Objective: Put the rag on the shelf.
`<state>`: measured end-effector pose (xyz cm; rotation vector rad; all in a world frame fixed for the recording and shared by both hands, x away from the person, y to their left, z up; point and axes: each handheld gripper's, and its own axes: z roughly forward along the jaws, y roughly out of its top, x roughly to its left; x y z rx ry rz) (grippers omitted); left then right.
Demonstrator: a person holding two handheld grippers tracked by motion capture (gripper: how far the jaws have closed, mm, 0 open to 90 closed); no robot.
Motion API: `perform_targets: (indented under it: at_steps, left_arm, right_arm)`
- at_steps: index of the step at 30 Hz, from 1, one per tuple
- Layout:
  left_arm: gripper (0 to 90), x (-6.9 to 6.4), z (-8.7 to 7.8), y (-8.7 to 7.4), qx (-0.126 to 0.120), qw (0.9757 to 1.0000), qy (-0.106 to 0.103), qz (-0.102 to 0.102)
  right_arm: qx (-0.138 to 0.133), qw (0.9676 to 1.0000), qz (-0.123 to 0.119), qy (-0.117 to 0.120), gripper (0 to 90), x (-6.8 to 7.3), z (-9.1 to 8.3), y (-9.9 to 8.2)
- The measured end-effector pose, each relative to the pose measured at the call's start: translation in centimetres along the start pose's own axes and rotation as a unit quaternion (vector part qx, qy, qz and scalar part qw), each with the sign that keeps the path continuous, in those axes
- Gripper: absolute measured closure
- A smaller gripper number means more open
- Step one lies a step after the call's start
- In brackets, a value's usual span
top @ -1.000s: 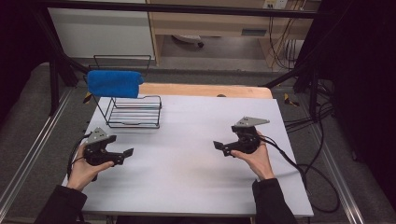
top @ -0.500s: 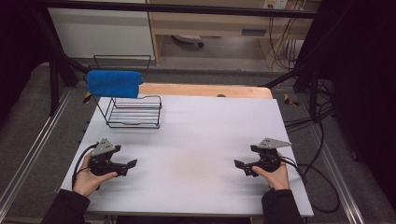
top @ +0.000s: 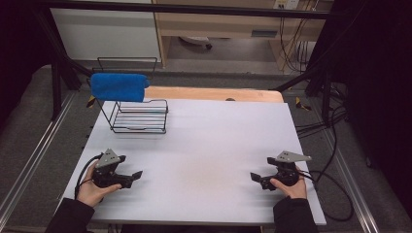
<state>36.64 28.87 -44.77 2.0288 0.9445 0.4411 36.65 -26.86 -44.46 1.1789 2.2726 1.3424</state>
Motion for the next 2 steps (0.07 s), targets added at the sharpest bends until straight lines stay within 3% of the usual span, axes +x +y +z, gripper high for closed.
perform_targets:
  at_steps: [2]
  left_arm:
    - [8.2, -0.04, 0.00, -0.03, 0.001, 1.0000, 0.000, 0.002]
  right_arm:
    - [0.000, 1.0000, 0.001, 0.001, 0.6, 0.01, 0.01, 0.02]
